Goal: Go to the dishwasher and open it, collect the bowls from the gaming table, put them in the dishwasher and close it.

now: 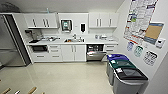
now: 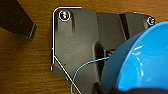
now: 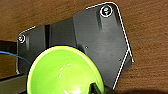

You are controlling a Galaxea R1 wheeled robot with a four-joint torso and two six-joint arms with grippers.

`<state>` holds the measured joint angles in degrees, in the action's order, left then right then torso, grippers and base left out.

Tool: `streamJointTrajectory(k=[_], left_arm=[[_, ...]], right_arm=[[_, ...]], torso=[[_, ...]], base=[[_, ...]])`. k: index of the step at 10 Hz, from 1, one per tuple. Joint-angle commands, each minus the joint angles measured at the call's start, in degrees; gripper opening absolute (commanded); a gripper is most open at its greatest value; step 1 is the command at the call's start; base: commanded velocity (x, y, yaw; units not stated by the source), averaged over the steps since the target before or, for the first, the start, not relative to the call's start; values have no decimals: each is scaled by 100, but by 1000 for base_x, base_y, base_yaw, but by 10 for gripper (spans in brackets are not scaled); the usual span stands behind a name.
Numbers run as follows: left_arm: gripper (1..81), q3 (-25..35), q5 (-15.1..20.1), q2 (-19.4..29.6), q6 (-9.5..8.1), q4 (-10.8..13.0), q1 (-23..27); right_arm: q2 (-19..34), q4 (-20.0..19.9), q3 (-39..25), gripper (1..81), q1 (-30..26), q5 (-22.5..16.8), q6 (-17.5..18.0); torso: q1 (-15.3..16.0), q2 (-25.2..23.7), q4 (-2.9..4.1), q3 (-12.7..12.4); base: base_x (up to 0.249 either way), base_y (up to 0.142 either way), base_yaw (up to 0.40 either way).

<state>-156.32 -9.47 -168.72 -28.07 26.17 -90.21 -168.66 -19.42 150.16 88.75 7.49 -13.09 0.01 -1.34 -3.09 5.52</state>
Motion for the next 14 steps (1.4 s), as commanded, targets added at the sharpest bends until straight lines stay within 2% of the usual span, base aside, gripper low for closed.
streamJointTrajectory(k=[1, 14], left_arm=[[10, -13, 235, 57, 39, -7, 148], [10, -13, 235, 75, 30, -16, 148]], right_arm=[[40, 35, -6, 10, -212, -353, -27], [31, 44, -6, 10, -230, -362, -27]], torso=[[0, 0, 0, 0], [0, 2, 0, 0]], base=[[194, -67, 0], [194, -64, 0]])
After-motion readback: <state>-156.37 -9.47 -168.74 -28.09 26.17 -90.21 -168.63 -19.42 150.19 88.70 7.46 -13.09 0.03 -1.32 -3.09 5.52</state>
